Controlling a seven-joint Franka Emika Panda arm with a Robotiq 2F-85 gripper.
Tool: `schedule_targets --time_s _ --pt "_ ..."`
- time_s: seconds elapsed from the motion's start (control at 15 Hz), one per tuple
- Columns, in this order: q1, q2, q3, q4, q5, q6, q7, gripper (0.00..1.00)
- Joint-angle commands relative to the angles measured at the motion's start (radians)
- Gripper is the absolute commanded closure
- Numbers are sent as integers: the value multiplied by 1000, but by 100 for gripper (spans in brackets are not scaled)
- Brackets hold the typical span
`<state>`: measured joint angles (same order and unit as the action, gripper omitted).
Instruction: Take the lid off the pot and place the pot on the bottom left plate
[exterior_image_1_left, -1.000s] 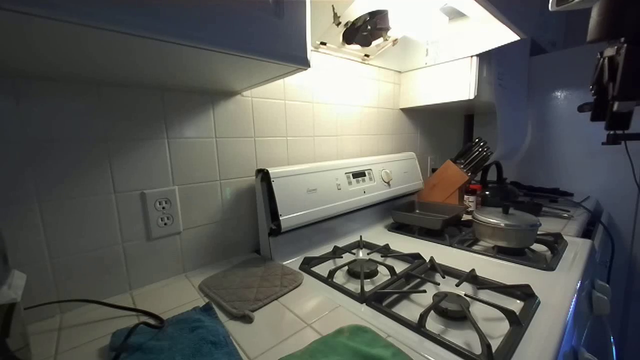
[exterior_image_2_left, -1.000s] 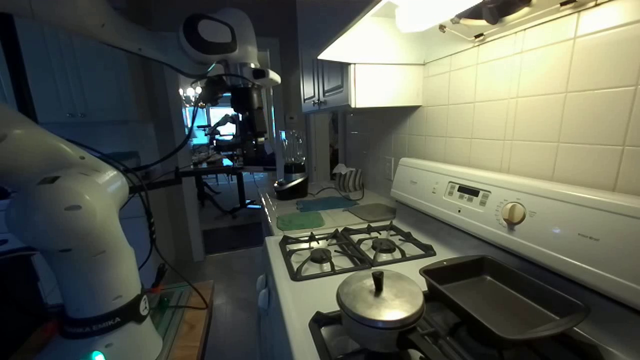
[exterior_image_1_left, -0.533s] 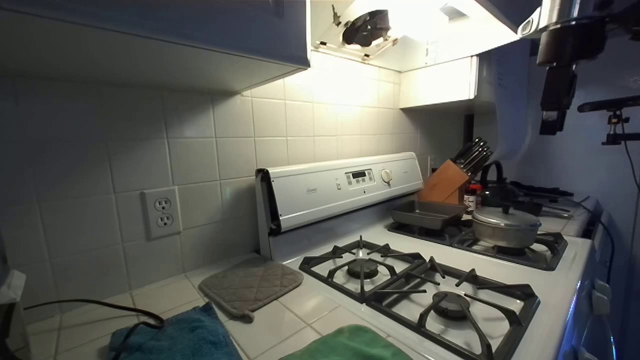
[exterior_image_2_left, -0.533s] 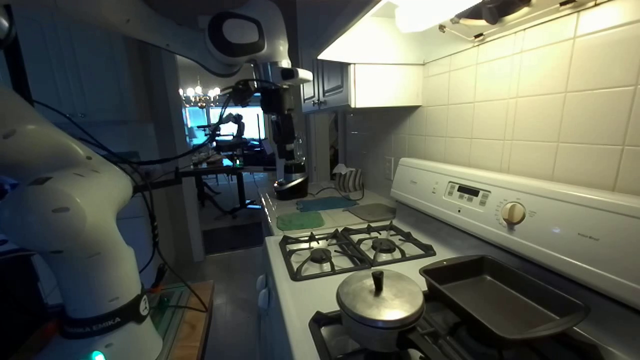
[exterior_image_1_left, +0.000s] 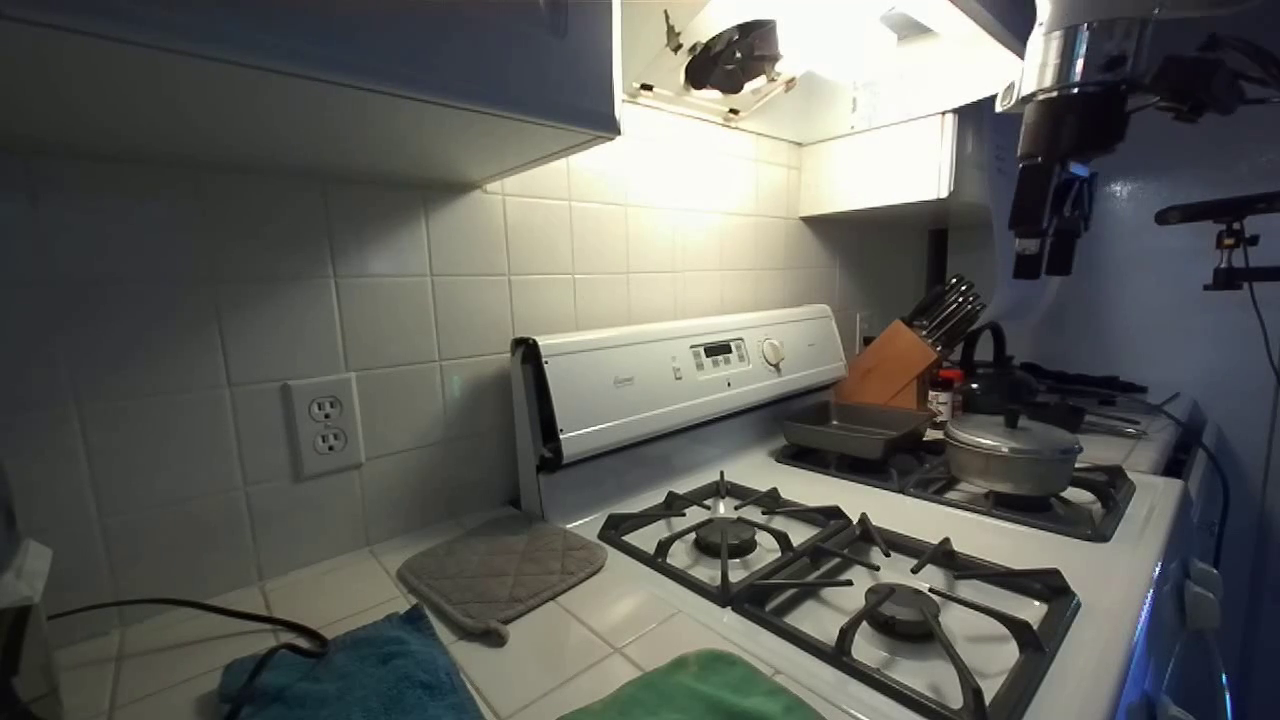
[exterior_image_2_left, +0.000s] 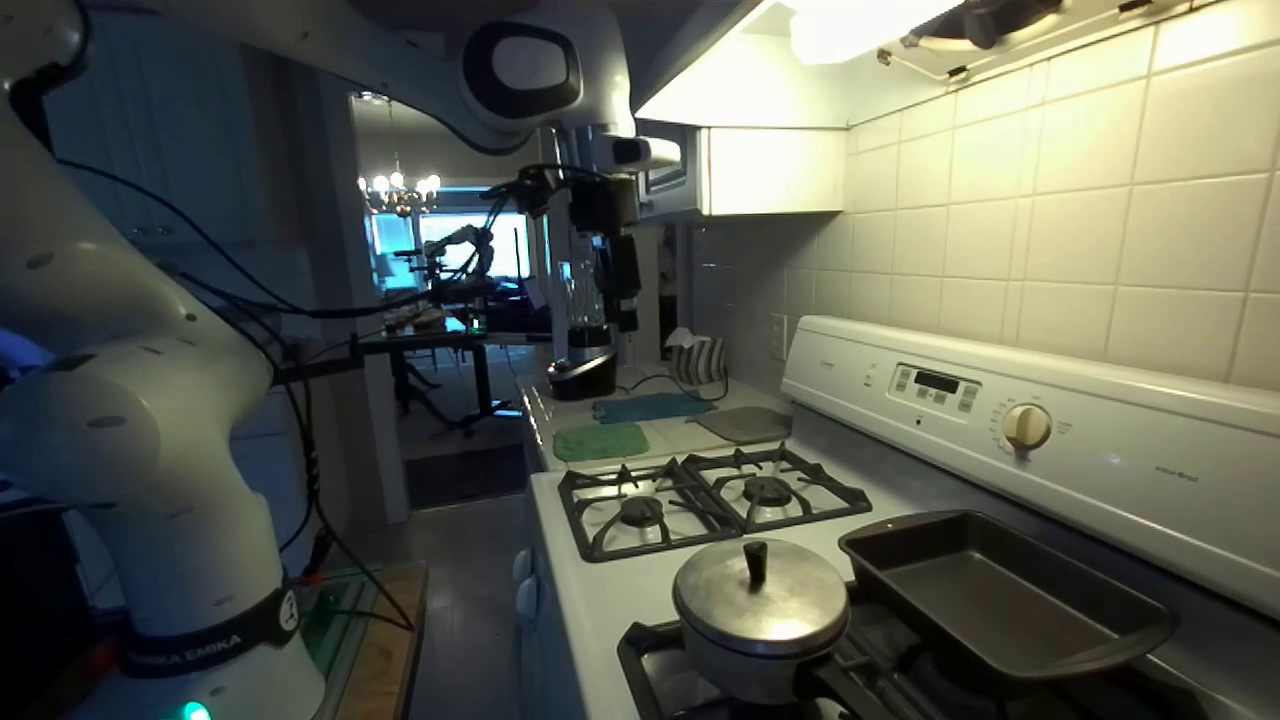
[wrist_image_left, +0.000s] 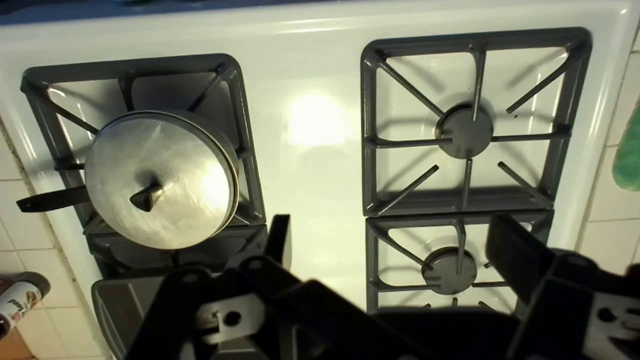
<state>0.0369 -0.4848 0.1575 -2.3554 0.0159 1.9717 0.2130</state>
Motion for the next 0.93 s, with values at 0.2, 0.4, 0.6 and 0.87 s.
schedule_targets --time_s 0.2,0.4,0.6,0.87 --pt "-6 50 -45 45 -27 -2 -30 0" --pt "-13 61 -57 59 -27 -1 -37 0" --pt "-13 62 -57 60 -27 -1 -37 0" --pt "-13 62 -57 60 -27 -1 -37 0"
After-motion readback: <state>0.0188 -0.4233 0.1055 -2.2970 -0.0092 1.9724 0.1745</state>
